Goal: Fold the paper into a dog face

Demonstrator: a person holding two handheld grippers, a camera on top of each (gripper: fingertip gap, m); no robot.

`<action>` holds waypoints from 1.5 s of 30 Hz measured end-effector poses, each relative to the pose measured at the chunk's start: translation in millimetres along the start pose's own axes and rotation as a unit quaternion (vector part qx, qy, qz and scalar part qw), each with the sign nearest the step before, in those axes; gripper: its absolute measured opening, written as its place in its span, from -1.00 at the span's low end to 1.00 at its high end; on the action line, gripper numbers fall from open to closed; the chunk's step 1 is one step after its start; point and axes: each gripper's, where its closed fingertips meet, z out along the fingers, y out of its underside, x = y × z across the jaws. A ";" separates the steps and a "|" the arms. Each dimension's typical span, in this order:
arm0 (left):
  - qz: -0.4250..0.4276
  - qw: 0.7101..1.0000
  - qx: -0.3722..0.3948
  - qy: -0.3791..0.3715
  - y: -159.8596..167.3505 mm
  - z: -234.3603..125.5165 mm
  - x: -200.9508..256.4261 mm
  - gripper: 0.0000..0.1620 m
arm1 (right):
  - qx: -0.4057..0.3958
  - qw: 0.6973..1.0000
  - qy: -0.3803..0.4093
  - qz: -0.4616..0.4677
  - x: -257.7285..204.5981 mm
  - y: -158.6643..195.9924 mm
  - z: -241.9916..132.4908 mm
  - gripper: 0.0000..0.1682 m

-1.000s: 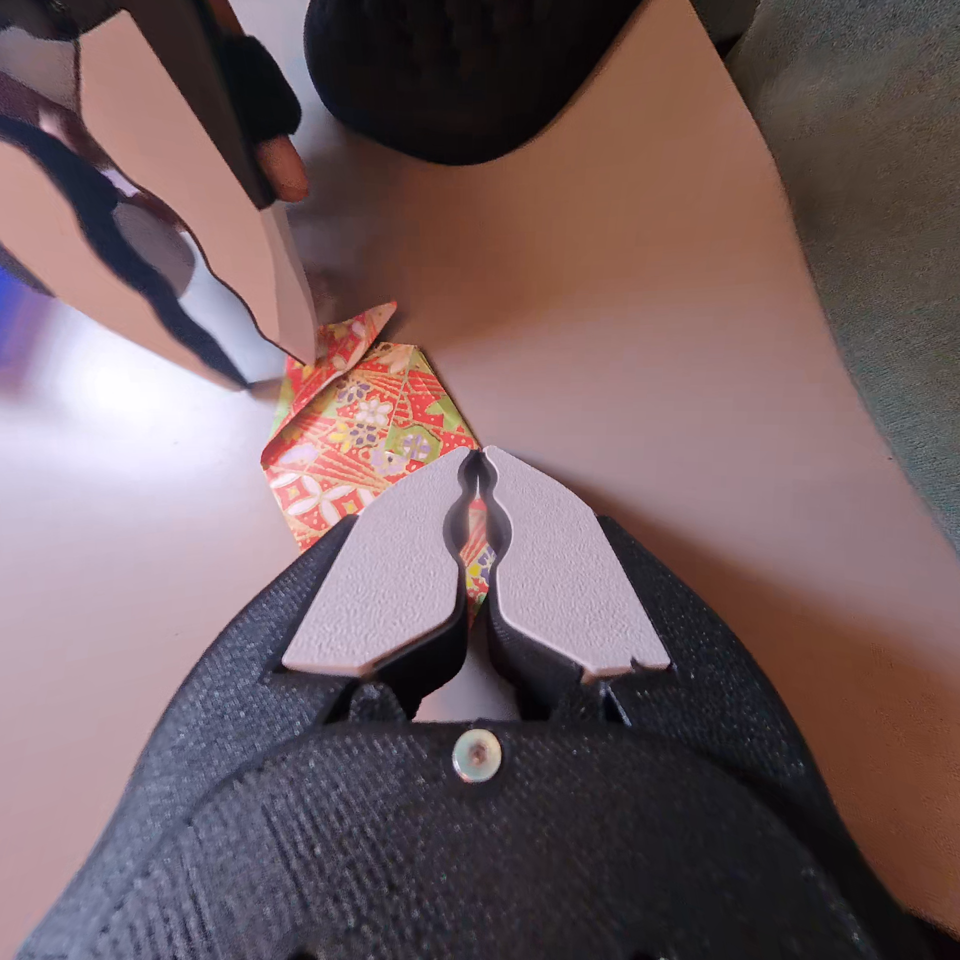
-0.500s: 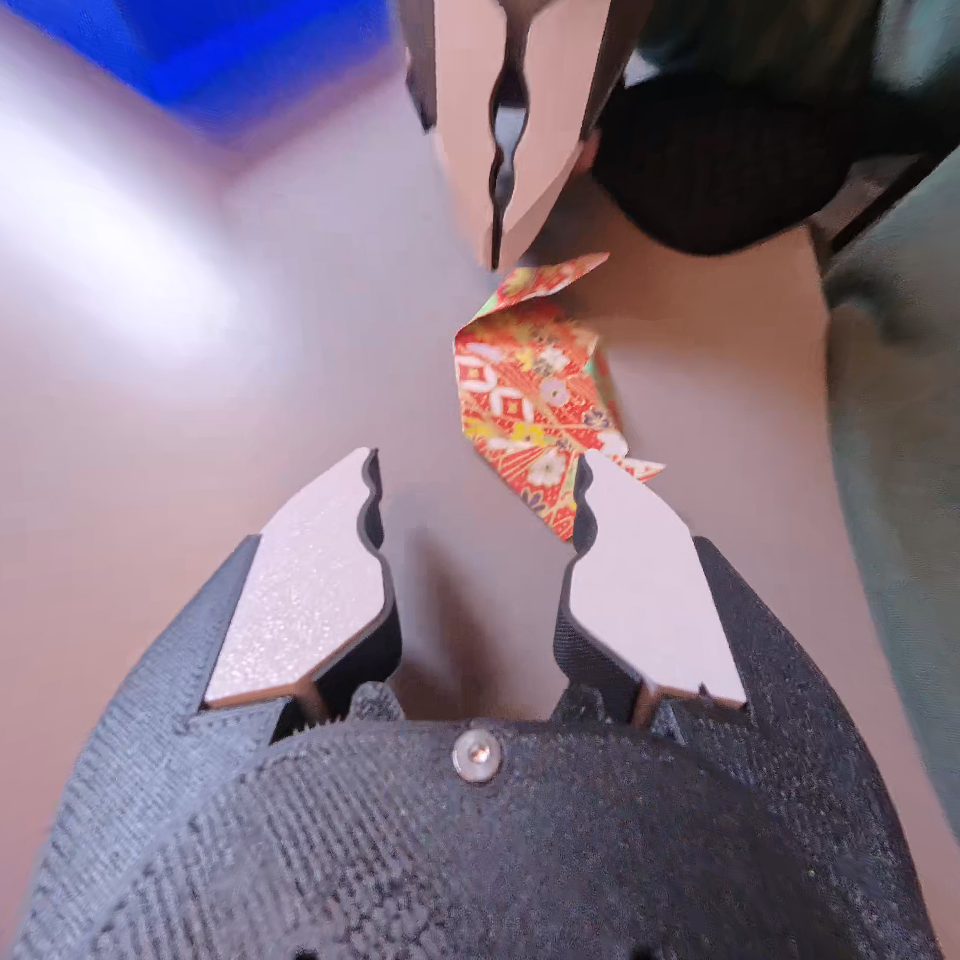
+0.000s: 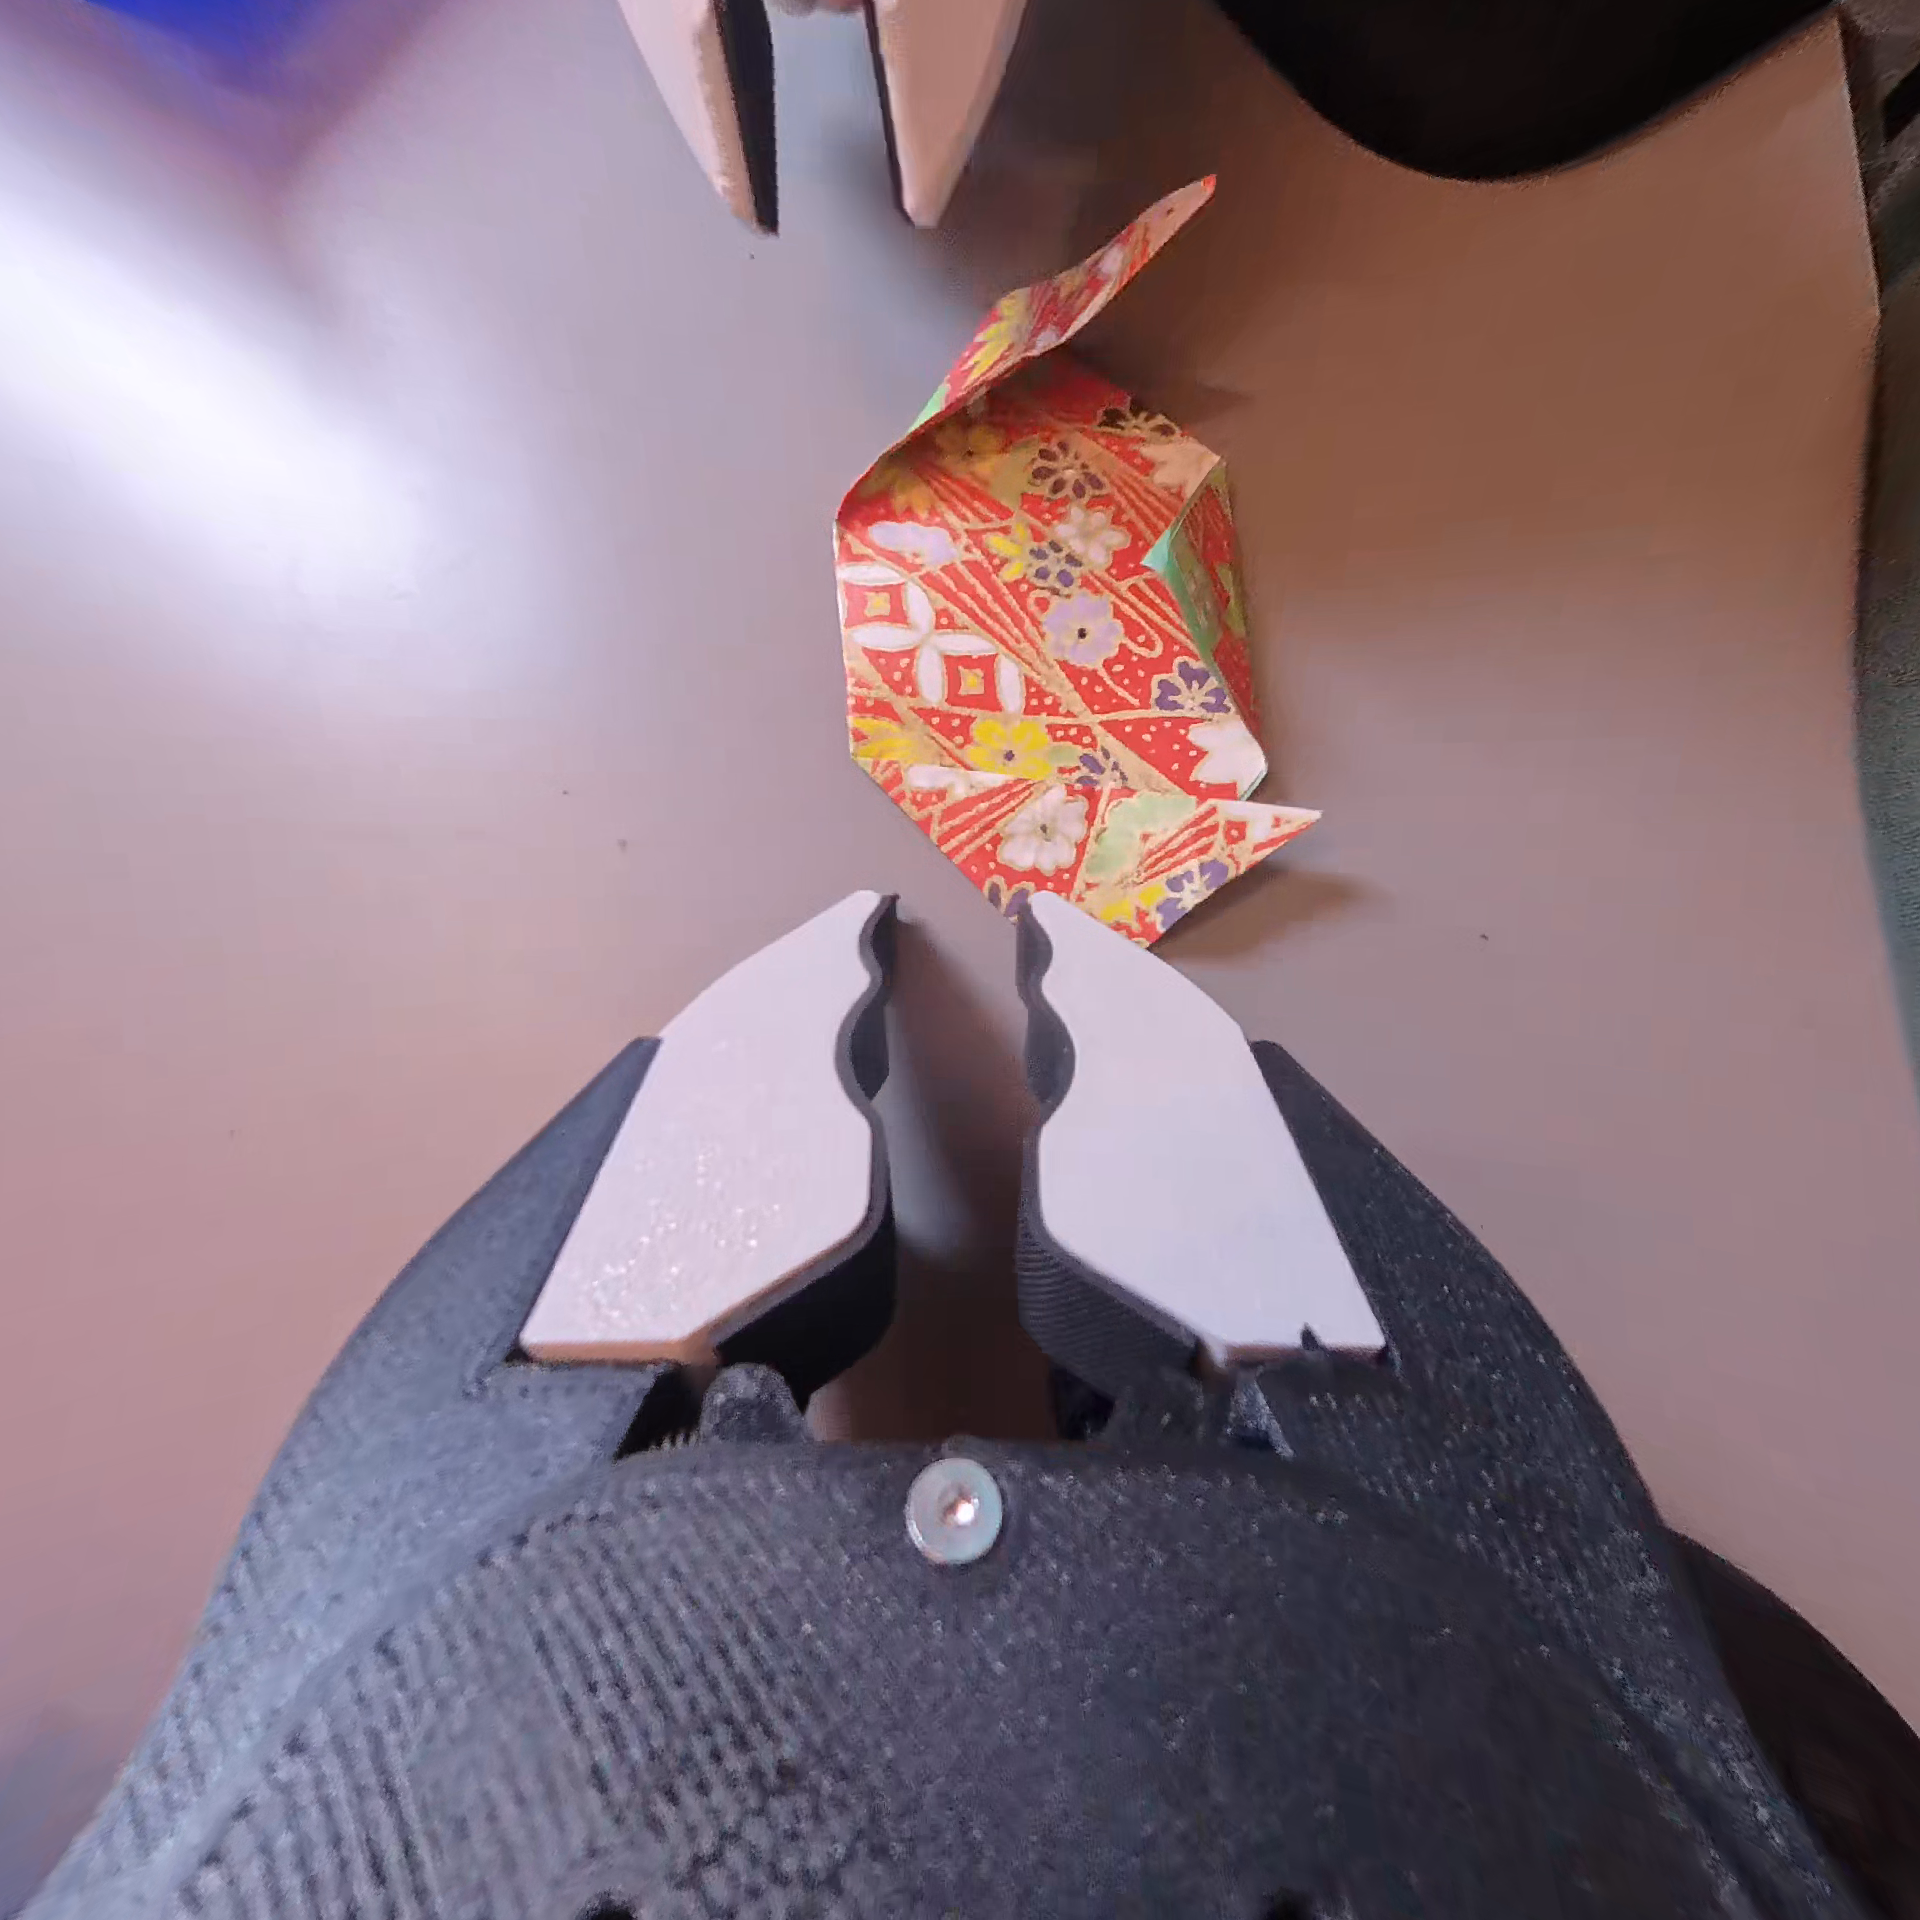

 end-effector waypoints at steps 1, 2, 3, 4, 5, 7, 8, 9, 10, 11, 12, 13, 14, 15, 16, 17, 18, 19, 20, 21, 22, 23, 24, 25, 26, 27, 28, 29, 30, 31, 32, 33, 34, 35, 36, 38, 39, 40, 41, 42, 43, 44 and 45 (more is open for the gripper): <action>0.008 1.000 0.001 0.001 -0.1 -0.2 0.5 -0.81 | -0.005 1.000 -0.005 0.004 -1.3 2.4 2.7 -0.73; 0.018 1.000 0.003 -0.002 -0.5 -0.1 0.2 -0.86 | -0.014 1.000 -0.007 0.006 -1.8 6.1 5.6 -0.71; 0.028 1.000 0.005 -0.009 -1.1 0.1 -0.9 -0.89 | -0.024 1.000 -0.008 0.007 -2.3 10.1 8.4 -0.70; 0.035 0.999 0.006 -0.013 -1.6 0.5 -1.5 -0.92 | -0.033 0.999 -0.011 0.006 -3.3 13.8 11.1 -0.69; 0.040 0.999 0.008 -0.016 -2.4 0.9 -2.0 -0.96 | -0.041 0.999 -0.014 0.007 -4.7 16.8 13.4 -0.68; 0.044 0.999 0.014 -0.021 -4.4 1.1 -3.8 -1.00 | -0.053 0.998 -0.014 0.007 -5.3 20.0 15.6 -0.68; 0.044 0.999 0.017 -0.022 -4.8 1.0 -4.6 -1.00 | -0.057 0.998 -0.011 0.008 -4.8 20.6 15.8 -0.68; 0.041 0.999 0.018 -0.021 -4.5 1.0 -5.0 -1.00 | -0.065 0.998 -0.005 0.010 -3.5 22.4 15.8 -0.68; 0.038 0.999 0.018 -0.022 -4.3 1.0 -6.0 -0.98 | -0.076 0.997 0.006 0.009 -1.9 25.2 16.4 -0.68; 0.034 0.999 0.019 -0.026 -4.1 1.4 -7.7 -0.93 | -0.090 0.996 0.017 0.002 -0.8 28.5 17.4 -0.69; 0.029 0.999 0.020 -0.028 -4.0 2.0 -9.0 -0.86 | -0.101 0.994 0.030 -0.007 0.0 30.5 18.8 -0.70; 0.023 0.999 0.021 -0.029 -4.2 2.9 -10.1 -0.79 | -0.106 0.993 0.042 -0.013 0.8 30.6 20.4 -0.72; 0.016 0.999 0.024 -0.029 -5.0 3.8 -10.6 -0.73 | -0.107 0.993 0.048 -0.014 0.7 30.2 21.9 -0.75; 0.006 0.999 0.027 -0.025 -6.1 4.9 -10.3 -0.67 | -0.108 0.993 0.049 -0.013 0.1 29.9 22.9 -0.78; -0.005 0.999 0.031 -0.021 -7.2 5.9 -9.7 -0.63 | -0.110 0.992 0.051 -0.015 -0.1 29.8 23.4 -0.80; -0.015 0.999 0.036 -0.016 -9.3 6.8 -9.0 -0.59 | -0.111 0.992 0.054 -0.020 0.2 29.7 23.6 -0.81; -0.024 0.999 0.045 -0.009 -12.3 7.1 -7.2 -0.58 | -0.110 0.992 0.056 -0.025 0.2 29.6 23.6 -0.81; -0.034 0.998 0.053 0.004 -15.4 7.5 -3.8 -0.58 | -0.108 0.992 0.056 -0.029 -0.1 28.9 23.5 -0.83; -0.044 0.997 0.060 0.013 -18.5 7.8 -1.0 -0.57 | -0.104 0.993 0.055 -0.032 -0.8 27.6 23.3 -0.86; -0.051 0.996 0.065 0.021 -21.1 8.6 1.5 -0.56 | -0.099 0.993 0.054 -0.035 -1.4 25.6 22.8 -0.93; -0.055 0.996 0.069 0.026 -23.2 9.7 3.5 -0.55 | -0.092 0.993 0.057 -0.038 -1.1 23.2 22.1 -0.97; -0.059 0.995 0.071 0.029 -24.8 11.2 5.0 -0.55 | -0.088 0.994 0.059 -0.040 -0.9 21.4 21.1 -0.99; -0.061 0.995 0.074 0.029 -26.6 12.6 6.2 -0.55 | -0.086 0.994 0.060 -0.041 -0.9 20.4 20.5 -0.99; -0.062 0.995 0.075 0.030 -28.4 13.8 7.7 -0.55 | -0.083 0.994 0.062 -0.043 -0.4 19.3 20.0 -1.00; -0.063 0.995 0.075 0.030 -29.7 15.1 8.8 -0.54 | -0.081 0.994 0.064 -0.046 -0.1 18.3 19.5 -1.00; -0.062 0.995 0.074 0.029 -30.5 16.2 9.4 -0.54 | -0.077 0.994 0.067 -0.049 0.4 16.7 18.7 -1.00; -0.060 0.995 0.074 0.028 -31.3 17.0 10.1 -0.54 | -0.069 0.994 0.070 -0.053 0.6 13.3 17.5 -1.00; -0.062 0.995 0.076 0.030 -32.2 17.3 11.0 -0.54 | -0.055 0.994 0.073 -0.055 0.9 8.1 15.5 -1.00; -0.068 0.994 0.082 0.036 -34.2 17.2 12.6 -0.52 | -0.037 0.995 0.079 -0.058 1.5 1.4 12.6 -1.00; -0.080 0.991 0.093 0.051 -37.4 16.2 15.3 -0.50 | -0.019 0.994 0.086 -0.060 2.3 -5.4 8.9 -1.00; -0.096 0.988 0.107 0.063 -41.5 14.6 16.7 -0.47 | -0.002 0.993 0.097 -0.063 3.8 -12.2 4.9 -1.00; -0.113 0.983 0.124 0.074 -46.1 12.5 16.7 -0.45 | 0.015 0.992 0.109 -0.067 5.3 -18.8 0.7 -1.00; -0.129 0.979 0.139 0.080 -49.9 10.5 15.3 -0.43 | 0.032 0.990 0.121 -0.071 6.3 -25.3 -3.3 -1.00; -0.140 0.975 0.151 0.083 -52.7 8.9 13.3 -0.43 | 0.049 0.988 0.129 -0.075 6.0 -31.4 -6.8 -1.00; -0.144 0.973 0.159 0.083 -54.2 7.3 11.1 -0.55 | 0.062 0.986 0.129 -0.081 3.7 -36.5 -9.1 -1.00; -0.127 0.975 0.167 0.077 -55.0 2.9 9.3 -0.98 | 0.079 0.986 0.114 -0.096 -4.6 -42.8 -10.1 -1.00; -0.121 0.975 0.171 0.074 -56.2 0.4 8.7 -1.00 | 0.084 0.986 0.106 -0.101 -7.9 -44.5 -10.6 -0.99; -0.118 0.975 0.174 0.075 -57.1 -2.0 8.8 -1.00 | 0.091 0.986 0.093 -0.104 -11.5 -46.3 -11.8 -0.93; -0.115 0.974 0.177 0.085 -58.2 -4.3 11.1 -1.00 | 0.098 0.988 0.070 -0.101 -16.9 -48.1 -13.5 -0.78; -0.112 0.973 0.180 0.091 -59.5 -6.5 13.0 -1.00 | 0.106 0.990 0.037 -0.090 -23.1 -49.8 -16.2 -0.60; -0.107 0.973 0.182 0.097 -60.6 -8.2 14.7 -1.00 | 0.116 0.991 0.006 -0.073 -28.0 -51.9 -20.2 -0.48; -0.101 0.973 0.180 0.100 -60.5 -9.1 16.4 -1.00 | 0.129 0.990 -0.017 -0.053 -29.4 -54.6 -25.5 -0.43; -0.093 0.975 0.176 0.100 -60.1 -8.9 17.7 -1.00 | 0.141 0.989 -0.036 -0.033 -29.1 -56.5 -30.6 -0.43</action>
